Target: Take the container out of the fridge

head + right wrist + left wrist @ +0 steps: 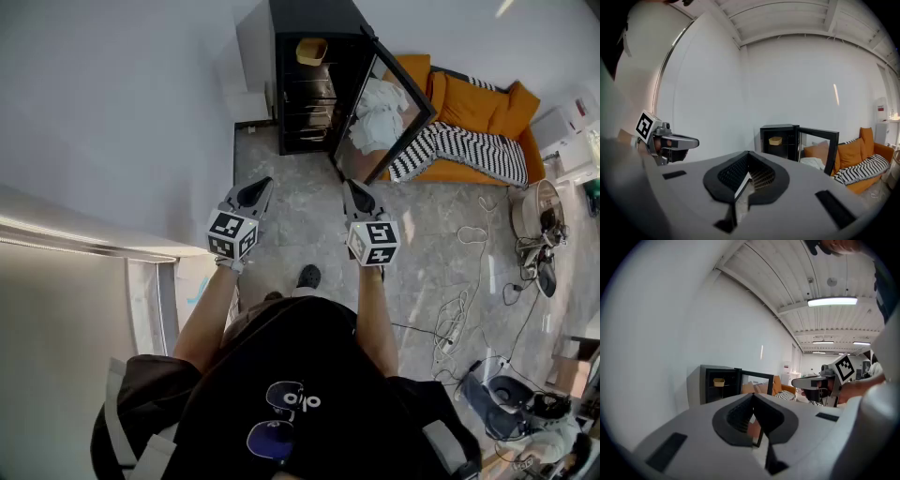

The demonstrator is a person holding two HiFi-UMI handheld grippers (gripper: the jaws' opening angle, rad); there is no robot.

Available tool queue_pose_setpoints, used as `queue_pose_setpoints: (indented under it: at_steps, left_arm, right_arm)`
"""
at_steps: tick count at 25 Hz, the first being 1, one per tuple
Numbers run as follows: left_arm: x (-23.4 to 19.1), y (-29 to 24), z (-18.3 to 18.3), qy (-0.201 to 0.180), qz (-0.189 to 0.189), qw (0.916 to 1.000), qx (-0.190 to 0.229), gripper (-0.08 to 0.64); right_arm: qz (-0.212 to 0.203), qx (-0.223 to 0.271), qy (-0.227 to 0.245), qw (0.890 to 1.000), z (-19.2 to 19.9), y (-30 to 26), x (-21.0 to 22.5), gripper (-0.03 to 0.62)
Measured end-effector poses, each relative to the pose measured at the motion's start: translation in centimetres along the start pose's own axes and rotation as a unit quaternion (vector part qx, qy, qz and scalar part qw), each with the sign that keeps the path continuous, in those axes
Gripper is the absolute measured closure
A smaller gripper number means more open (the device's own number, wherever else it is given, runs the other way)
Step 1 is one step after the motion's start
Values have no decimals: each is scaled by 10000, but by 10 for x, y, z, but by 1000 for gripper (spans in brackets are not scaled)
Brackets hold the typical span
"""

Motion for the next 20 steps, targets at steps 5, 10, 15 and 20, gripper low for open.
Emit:
queue_pose_setpoints:
  at_steps: [5, 10, 15, 20]
  left_arm:
    - [-1, -17, 0, -20, -5, 10000, 10, 552]
    - [-6, -37, 4, -14, -99, 9999, -25, 552]
    - [-12, -65, 7, 11, -264, 9996, -94, 552]
    - [-14, -87, 6, 27, -419, 9990, -135, 552]
  right_arm:
    - [-67, -38, -28, 10000, 5, -13, 9, 584]
    - [-183, -40, 12, 9998, 8, -30, 23, 584]
    - [-264, -42, 44, 9996, 7, -45, 49, 584]
    - [-372, -67, 43, 9993, 4, -55, 73, 584]
Point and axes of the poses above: the fingertips, and each gripper's own axes: y backward along the fingers, x to its right, z out of its underside, the point moved 2 cm from there along y, backward along the fingers, and after that the axes turned 2 degrees about x, right-handed, at the moved point
